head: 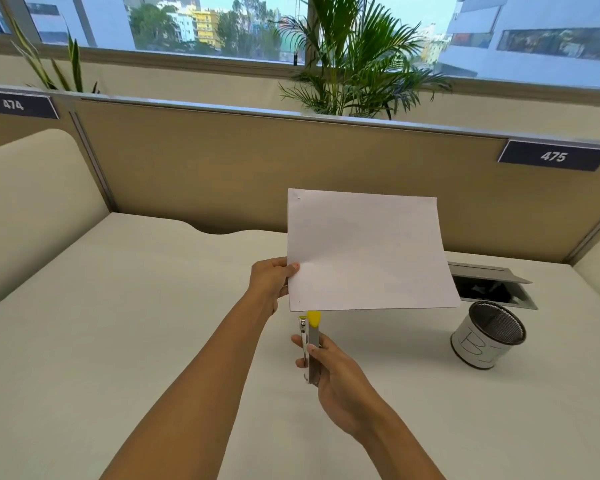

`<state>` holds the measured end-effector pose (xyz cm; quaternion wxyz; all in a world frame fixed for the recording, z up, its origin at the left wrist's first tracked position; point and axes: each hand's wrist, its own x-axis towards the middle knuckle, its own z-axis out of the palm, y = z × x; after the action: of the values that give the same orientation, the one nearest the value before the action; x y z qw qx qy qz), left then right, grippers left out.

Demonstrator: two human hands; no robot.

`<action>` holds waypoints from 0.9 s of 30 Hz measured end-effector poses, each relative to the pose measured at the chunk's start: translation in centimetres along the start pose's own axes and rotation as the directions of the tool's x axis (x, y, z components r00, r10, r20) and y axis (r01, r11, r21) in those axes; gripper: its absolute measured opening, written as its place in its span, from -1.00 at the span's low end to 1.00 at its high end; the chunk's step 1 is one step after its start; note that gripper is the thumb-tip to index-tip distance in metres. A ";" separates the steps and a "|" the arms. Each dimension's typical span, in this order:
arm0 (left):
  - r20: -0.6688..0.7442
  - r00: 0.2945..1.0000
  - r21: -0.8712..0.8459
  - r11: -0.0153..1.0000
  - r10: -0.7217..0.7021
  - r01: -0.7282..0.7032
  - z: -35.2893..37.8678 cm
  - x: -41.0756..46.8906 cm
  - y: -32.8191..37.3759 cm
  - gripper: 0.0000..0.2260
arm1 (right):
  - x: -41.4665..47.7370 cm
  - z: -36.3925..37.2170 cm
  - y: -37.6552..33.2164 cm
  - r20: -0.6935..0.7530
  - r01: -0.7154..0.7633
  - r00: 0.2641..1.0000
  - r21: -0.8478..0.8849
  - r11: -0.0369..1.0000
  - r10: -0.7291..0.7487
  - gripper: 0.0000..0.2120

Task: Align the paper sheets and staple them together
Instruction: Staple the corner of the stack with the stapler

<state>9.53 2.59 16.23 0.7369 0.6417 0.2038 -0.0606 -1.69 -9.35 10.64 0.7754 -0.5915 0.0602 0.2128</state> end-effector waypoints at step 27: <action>0.025 0.997 0.071 0.995 0.072 -0.074 0.9 -1.5 -1.6 -0.69 | 0.3 1.2 -2.4 -0.207 -0.012 0.978 0.019 1.000 0.015 -0.68</action>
<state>7.81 1.21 15.38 0.7174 0.6740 0.1697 -0.0478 -0.66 -8.67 12.98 0.7687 -0.6031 0.1463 0.1548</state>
